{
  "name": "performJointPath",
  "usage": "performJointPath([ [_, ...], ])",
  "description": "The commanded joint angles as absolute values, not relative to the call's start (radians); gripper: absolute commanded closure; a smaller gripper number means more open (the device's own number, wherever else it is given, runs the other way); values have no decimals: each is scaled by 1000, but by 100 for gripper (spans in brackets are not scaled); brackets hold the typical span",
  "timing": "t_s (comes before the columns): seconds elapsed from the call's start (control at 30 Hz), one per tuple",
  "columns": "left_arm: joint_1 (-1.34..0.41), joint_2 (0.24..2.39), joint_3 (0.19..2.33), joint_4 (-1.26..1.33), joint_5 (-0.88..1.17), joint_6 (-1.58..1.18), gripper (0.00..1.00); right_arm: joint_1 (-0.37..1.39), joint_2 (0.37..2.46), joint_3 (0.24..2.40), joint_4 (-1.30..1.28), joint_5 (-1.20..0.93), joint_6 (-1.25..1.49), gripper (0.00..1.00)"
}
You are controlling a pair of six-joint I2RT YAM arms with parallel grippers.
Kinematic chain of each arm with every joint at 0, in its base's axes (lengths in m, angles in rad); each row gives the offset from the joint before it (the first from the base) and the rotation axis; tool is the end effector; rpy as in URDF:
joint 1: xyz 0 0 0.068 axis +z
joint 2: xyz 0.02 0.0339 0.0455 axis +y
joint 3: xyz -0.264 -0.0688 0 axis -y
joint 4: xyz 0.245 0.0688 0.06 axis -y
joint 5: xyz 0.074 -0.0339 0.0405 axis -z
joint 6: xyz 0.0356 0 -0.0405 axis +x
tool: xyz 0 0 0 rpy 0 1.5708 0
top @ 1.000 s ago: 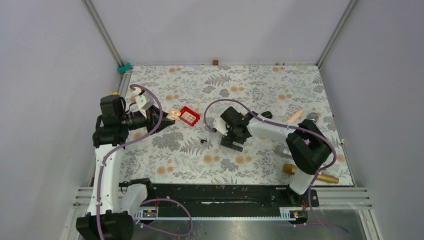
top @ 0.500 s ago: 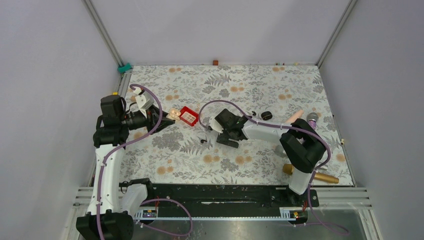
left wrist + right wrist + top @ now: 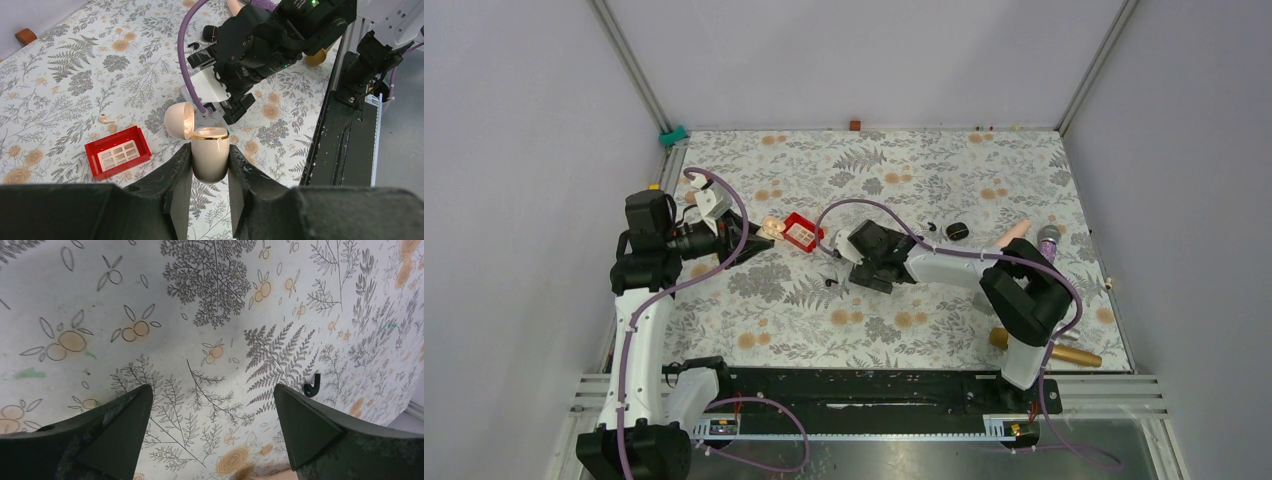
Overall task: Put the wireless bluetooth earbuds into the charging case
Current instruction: Pick up the earbud from the center of the board.
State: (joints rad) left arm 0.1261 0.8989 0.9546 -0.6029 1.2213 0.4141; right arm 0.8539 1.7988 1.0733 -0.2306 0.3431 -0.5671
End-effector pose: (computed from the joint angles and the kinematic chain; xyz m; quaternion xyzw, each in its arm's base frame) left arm 0.1734 -0.0117 0.3488 0.3804 0.6666 -0.3747 0.5201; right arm 0.2487 0.2671 0.1652 -0.5734 0.7456 -0.1184 0.3183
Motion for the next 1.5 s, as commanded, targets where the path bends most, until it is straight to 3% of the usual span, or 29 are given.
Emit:
performJointPath([
  [0.0, 132, 903, 956, -557, 1237, 412, 100, 877, 1788, 1092, -206, 363, -534, 1],
  [0.17, 134, 905, 953, -557, 1242, 412, 100, 876, 1750, 1076, -134, 493, -555, 0],
  [0.33, 138, 905, 954, -557, 1246, 411, 100, 876, 1701, 1075, -176, 466, -552, 0],
  [0.63, 143, 905, 954, -557, 1253, 411, 100, 876, 1674, 1134, -427, 140, -474, 1],
  [1.47, 156, 898, 949, -558, 1272, 416, 100, 879, 1818, 1186, -466, 273, -475, 1],
])
